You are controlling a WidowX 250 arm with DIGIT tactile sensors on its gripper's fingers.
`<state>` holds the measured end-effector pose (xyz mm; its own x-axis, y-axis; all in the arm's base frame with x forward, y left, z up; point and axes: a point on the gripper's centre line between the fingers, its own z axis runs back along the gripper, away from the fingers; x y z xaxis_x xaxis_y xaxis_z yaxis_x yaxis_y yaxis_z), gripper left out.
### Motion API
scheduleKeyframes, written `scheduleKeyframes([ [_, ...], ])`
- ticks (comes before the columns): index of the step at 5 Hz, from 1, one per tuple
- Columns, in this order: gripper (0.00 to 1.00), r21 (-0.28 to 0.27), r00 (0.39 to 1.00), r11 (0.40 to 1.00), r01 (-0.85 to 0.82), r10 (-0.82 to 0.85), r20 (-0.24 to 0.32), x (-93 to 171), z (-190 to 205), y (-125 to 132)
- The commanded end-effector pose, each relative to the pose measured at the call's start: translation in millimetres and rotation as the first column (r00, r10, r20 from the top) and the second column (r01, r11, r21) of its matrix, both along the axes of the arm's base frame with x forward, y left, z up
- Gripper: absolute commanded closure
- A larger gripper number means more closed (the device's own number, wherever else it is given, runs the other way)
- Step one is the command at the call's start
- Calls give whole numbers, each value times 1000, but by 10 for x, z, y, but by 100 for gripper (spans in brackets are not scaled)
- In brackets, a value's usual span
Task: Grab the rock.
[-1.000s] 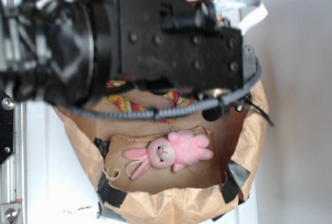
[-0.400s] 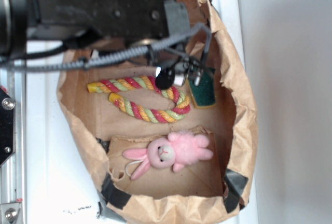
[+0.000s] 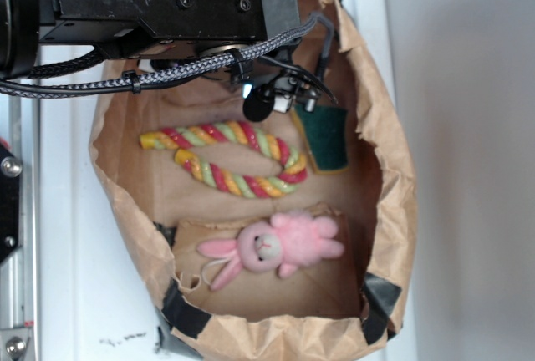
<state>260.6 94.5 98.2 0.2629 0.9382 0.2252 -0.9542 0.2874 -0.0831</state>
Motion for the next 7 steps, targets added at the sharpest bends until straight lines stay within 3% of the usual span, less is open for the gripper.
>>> scheduleKeyframes([
  [1, 0, 20, 997, 999, -46, 44, 60, -130, 185, 189],
  [2, 0, -51, 972, 972, -232, 233, 22, -134, 51, 281],
  [3, 0, -126, 950, 944, -306, 312, 33, -74, -23, 184],
  [5, 0, -137, 932, 926, -351, 360, 47, 136, -120, 88],
  [7, 0, -114, 927, 928, -355, 365, 83, 205, -190, 255],
])
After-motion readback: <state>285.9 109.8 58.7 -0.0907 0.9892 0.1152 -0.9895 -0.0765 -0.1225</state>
